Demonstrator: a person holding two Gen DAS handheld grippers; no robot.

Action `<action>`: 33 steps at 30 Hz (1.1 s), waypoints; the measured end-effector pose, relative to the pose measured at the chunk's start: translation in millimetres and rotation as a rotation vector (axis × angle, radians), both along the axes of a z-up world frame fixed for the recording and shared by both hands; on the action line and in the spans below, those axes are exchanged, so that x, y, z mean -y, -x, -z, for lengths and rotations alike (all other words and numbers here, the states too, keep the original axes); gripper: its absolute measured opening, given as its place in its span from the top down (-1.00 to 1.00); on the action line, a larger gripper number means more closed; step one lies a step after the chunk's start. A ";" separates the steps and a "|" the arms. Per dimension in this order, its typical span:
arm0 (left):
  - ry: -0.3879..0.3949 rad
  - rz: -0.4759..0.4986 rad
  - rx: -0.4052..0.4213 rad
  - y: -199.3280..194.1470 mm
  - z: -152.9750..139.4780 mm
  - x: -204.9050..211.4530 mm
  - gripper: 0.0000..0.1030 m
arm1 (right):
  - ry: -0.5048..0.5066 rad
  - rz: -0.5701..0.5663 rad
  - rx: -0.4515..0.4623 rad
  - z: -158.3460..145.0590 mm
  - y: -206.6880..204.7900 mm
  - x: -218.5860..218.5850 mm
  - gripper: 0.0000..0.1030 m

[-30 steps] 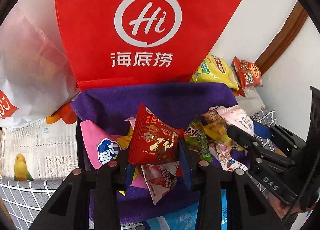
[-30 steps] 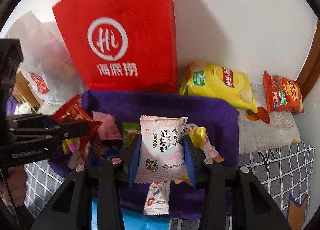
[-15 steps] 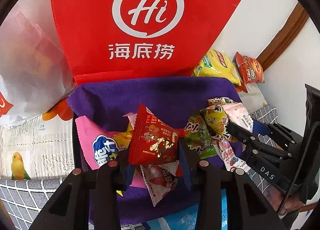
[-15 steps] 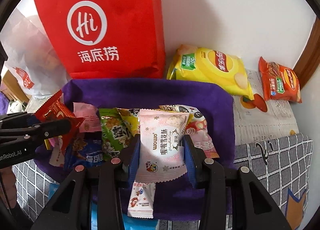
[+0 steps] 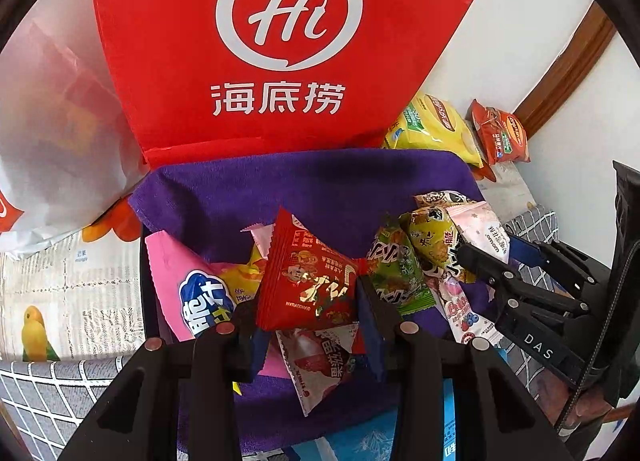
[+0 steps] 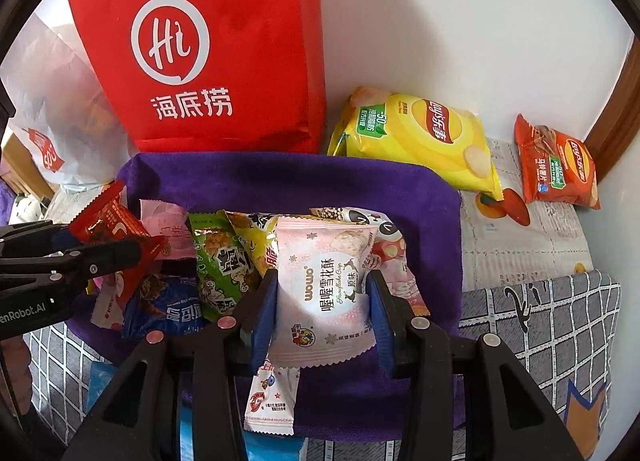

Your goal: Organize snacks

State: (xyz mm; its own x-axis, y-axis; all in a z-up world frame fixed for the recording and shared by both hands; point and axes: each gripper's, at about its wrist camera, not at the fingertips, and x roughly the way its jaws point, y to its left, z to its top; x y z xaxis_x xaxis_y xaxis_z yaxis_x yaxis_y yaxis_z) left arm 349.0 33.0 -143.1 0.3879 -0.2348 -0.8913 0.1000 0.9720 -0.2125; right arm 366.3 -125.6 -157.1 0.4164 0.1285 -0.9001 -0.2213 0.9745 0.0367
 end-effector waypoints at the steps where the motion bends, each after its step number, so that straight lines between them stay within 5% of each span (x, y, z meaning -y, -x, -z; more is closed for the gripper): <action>1: -0.006 0.000 0.003 0.3 -0.7 0.3 0.27 | -0.002 0.000 0.000 -0.1 -0.1 0.4 0.18; 21: 0.019 0.024 0.094 19.4 -44.9 -2.1 -0.04 | -0.030 -0.016 0.025 -9.1 4.1 -5.4 0.02; 33: -0.027 0.001 0.144 53.2 -92.9 -8.9 -0.09 | -0.059 0.022 0.171 -70.3 34.1 6.7 -0.22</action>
State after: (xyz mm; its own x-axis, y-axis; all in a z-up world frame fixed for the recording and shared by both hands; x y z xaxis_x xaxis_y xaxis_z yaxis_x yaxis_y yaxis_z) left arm 295.8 41.9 -50.2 0.5121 -0.2122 -0.8323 0.1291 0.9770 -0.1697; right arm 332.1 -132.3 -86.8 0.5659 0.1681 -0.8071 -0.2075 0.9765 0.0579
